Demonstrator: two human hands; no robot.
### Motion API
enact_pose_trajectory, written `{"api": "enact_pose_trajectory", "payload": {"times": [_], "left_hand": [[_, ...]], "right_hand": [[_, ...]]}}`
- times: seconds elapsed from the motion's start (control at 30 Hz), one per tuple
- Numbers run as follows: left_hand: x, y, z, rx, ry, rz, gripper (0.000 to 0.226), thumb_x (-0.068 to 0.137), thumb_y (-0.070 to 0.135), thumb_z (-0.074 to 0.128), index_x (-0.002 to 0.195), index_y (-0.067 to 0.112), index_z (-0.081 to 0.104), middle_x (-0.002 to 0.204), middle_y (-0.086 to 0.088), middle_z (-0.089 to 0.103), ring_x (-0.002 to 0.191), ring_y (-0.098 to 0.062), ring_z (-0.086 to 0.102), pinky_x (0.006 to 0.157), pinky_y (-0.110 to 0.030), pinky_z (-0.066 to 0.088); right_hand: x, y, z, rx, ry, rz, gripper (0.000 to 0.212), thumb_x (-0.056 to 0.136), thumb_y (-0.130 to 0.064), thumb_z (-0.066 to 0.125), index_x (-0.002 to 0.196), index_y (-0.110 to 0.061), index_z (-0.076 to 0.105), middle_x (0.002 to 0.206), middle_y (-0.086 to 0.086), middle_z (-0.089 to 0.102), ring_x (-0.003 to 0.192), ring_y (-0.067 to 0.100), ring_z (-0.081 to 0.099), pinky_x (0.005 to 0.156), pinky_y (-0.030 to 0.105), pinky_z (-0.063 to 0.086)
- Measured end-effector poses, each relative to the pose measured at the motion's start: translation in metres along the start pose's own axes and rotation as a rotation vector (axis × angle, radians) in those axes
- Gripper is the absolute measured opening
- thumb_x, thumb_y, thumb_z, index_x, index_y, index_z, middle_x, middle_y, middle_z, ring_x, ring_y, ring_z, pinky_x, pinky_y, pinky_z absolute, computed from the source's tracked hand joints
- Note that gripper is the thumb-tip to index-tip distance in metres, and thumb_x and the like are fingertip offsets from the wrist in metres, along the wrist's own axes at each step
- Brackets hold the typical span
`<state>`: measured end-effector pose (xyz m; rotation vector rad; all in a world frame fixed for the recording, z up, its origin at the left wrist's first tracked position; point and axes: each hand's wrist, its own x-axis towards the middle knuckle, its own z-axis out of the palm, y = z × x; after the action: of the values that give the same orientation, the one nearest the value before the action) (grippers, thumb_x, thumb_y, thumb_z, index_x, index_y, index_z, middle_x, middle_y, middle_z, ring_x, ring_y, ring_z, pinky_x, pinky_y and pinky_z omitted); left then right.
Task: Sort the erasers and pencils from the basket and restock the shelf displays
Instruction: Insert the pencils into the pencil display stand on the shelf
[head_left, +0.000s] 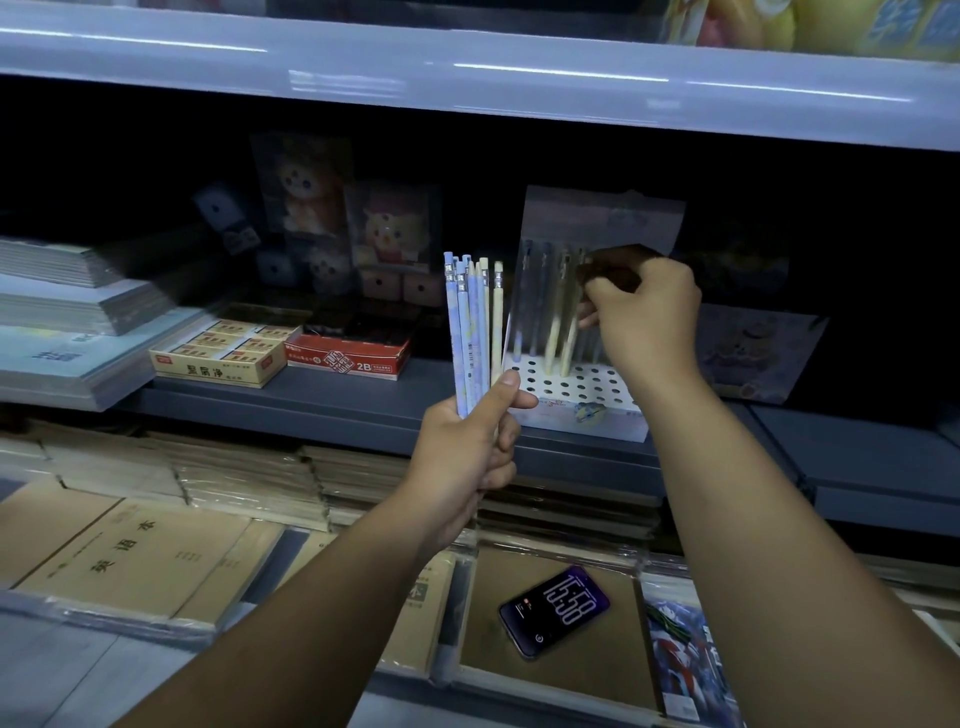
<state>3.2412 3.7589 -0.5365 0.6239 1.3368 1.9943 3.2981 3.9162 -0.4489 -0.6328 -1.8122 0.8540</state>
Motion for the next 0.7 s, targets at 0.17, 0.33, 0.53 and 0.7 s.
{"api": "enact_pose_trajectory", "payload": {"times": [0.17,0.33,0.53,0.7], "left_hand": [[0.000,0.000,-0.001,0.032,-0.041,0.004,0.035,0.098,0.041,0.064,0.101,0.006,0.071,0.062,0.000,0.041,0.049,-0.009,0.026,0.041,-0.020,0.023],[0.000,-0.001,0.001,0.031,-0.054,-0.003,0.035,0.097,0.039,0.065,0.104,0.005,0.072,0.062,0.000,0.040,0.050,-0.009,0.024,0.042,-0.021,0.021],[0.000,-0.004,0.004,0.045,-0.084,-0.010,0.032,0.096,0.036,0.067,0.101,0.006,0.074,0.061,-0.001,0.041,0.048,-0.009,0.024,0.043,-0.022,0.020],[0.002,-0.005,0.001,0.045,-0.100,-0.031,0.033,0.095,0.039,0.068,0.101,0.007,0.076,0.063,-0.002,0.044,0.049,-0.009,0.024,0.042,-0.020,0.022]], "right_hand": [[-0.008,-0.011,-0.004,0.006,0.031,-0.118,0.005,0.088,-0.019,0.073,0.085,-0.015,0.073,0.075,-0.004,0.068,0.069,0.008,0.061,0.064,0.021,0.047],[-0.018,-0.025,-0.006,0.171,-0.237,-0.007,0.015,0.087,-0.034,0.078,0.087,-0.019,0.078,0.068,-0.005,0.070,0.058,0.008,0.058,0.054,0.025,0.046],[-0.021,-0.027,-0.007,0.340,-0.311,0.160,0.008,0.085,-0.020,0.081,0.089,-0.013,0.079,0.079,0.002,0.076,0.057,0.011,0.058,0.048,0.026,0.044],[-0.018,-0.028,-0.011,0.438,-0.230,0.246,0.008,0.086,-0.013,0.079,0.084,-0.006,0.074,0.081,0.013,0.076,0.062,0.018,0.065,0.047,0.025,0.044]]}}
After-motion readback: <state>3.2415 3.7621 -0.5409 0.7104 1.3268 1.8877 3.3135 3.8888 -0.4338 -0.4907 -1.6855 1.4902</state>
